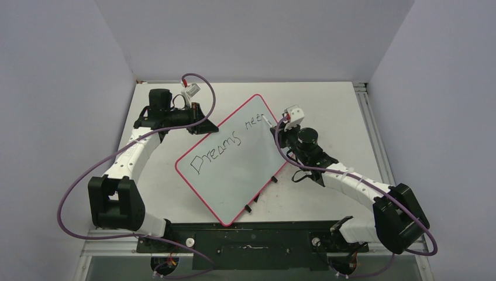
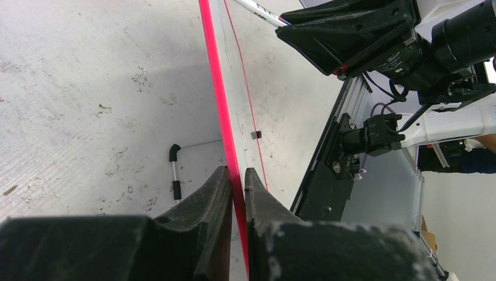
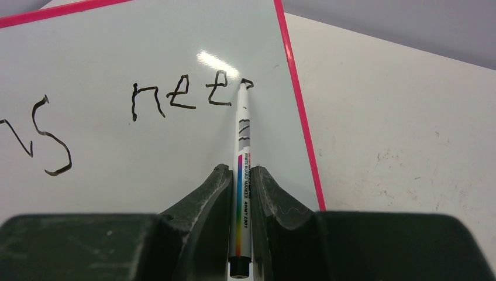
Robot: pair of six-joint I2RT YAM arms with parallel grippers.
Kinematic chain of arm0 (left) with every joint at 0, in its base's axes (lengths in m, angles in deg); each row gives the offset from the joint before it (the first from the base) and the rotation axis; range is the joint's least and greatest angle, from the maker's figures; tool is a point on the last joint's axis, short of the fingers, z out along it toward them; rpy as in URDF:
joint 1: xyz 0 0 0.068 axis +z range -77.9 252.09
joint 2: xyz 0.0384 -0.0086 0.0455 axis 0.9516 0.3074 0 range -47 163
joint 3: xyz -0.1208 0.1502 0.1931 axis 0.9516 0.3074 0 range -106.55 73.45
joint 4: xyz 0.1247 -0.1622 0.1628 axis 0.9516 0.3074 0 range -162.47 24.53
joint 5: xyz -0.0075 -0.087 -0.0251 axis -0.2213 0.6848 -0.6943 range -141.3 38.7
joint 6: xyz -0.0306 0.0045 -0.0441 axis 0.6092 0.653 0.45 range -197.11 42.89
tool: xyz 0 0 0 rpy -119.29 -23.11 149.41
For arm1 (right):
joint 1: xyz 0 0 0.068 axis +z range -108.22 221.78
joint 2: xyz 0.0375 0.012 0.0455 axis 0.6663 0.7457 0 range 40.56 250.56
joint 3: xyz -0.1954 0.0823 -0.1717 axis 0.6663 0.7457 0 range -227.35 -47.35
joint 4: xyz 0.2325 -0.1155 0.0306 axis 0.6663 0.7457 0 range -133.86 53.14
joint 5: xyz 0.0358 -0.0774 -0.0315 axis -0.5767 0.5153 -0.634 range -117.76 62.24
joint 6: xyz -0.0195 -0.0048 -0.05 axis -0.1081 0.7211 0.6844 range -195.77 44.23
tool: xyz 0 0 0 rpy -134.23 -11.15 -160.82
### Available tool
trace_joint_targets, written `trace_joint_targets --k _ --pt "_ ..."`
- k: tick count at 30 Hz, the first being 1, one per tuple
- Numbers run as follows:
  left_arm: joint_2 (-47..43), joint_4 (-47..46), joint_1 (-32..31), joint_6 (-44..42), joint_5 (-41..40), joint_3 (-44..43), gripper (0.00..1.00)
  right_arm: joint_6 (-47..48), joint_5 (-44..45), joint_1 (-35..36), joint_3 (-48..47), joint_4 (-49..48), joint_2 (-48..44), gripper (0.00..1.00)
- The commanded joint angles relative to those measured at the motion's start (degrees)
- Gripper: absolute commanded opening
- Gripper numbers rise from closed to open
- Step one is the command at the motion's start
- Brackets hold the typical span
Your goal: Write a sentence on the whiteboard
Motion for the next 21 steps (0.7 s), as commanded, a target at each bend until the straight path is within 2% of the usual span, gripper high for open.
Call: trace_joint_targets --k 1,14,21 --pt "0.2 0.4 -0.2 -2.3 3.0 0.3 0.0 0.5 -1.9 -0.1 -0.4 -2.4 -1.3 0.05" --pt "0.2 0.2 -0.2 -2.2 3.1 0.3 0.0 -0.2 -0.7 0.1 2.8 -1.2 -3.3 0.05" --pt "0.3 0.1 -0.2 -2.2 3.1 0.4 0.0 -0.4 1.3 0.0 1.3 -1.0 -1.8 0.05"
